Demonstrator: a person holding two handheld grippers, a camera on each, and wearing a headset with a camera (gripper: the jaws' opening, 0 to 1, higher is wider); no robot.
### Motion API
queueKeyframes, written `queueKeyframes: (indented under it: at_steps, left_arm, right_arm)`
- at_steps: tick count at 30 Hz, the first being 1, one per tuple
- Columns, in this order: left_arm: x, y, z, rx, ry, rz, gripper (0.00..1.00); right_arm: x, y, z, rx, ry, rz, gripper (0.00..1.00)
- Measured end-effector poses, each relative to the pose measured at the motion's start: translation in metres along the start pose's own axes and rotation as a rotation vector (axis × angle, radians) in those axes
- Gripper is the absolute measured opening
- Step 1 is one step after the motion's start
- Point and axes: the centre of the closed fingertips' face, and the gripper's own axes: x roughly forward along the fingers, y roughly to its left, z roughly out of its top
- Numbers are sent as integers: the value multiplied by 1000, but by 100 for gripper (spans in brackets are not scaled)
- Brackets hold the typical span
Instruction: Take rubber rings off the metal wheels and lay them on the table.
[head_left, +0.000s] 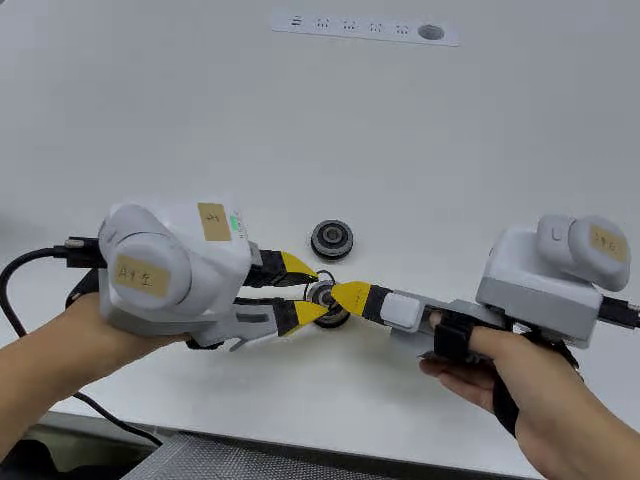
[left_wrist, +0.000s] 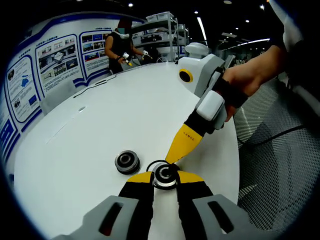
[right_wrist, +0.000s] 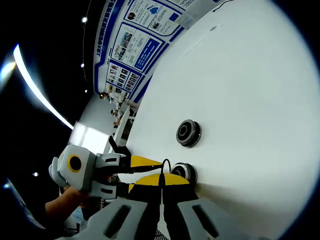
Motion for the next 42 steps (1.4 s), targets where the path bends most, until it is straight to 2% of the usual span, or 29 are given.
queueKeyframes:
  at_steps: [3, 7, 10, 15, 18, 23, 29, 32, 34, 38, 42]
  left_arm:
    - [-6, 7, -1, -6, 9, 40, 20]
    - [-17, 13, 3, -64, -34, 83, 22]
    - [-23, 17, 6, -76, -49, 107, 25]
    - [-31, 23, 13, -77, -78, 140, 30]
    - [-33, 26, 17, -75, -87, 159, 33]
    - [-34, 28, 22, -78, -104, 166, 32]
    - [-31, 26, 18, -81, -94, 162, 32]
    - [-30, 24, 18, -84, -97, 157, 32]
    - [-30, 24, 17, -85, -96, 156, 32]
    - [-31, 25, 17, -86, -98, 159, 32]
    - [-31, 25, 19, -85, -103, 160, 31]
  right_arm:
    - [0, 2, 2, 6, -7, 9, 1]
    - [-2, 8, 7, 11, -22, 21, 1]
    - [-6, 9, 13, 18, -45, 24, 1]
    - [-17, -2, 28, 39, -98, 0, 1]
    - [-26, -14, 34, 53, -126, -33, 1]
    - [-43, -46, 41, 102, -184, -125, 1]
    - [-62, -80, 41, 151, -216, -245, 2]
    - [-65, -85, 39, 148, -215, -273, 2]
    - [-67, -90, 37, 115, -203, -309, 2]
    - [-68, -92, 35, 87, -193, -336, 3]
    - [-69, -92, 33, -2, -157, -363, 6]
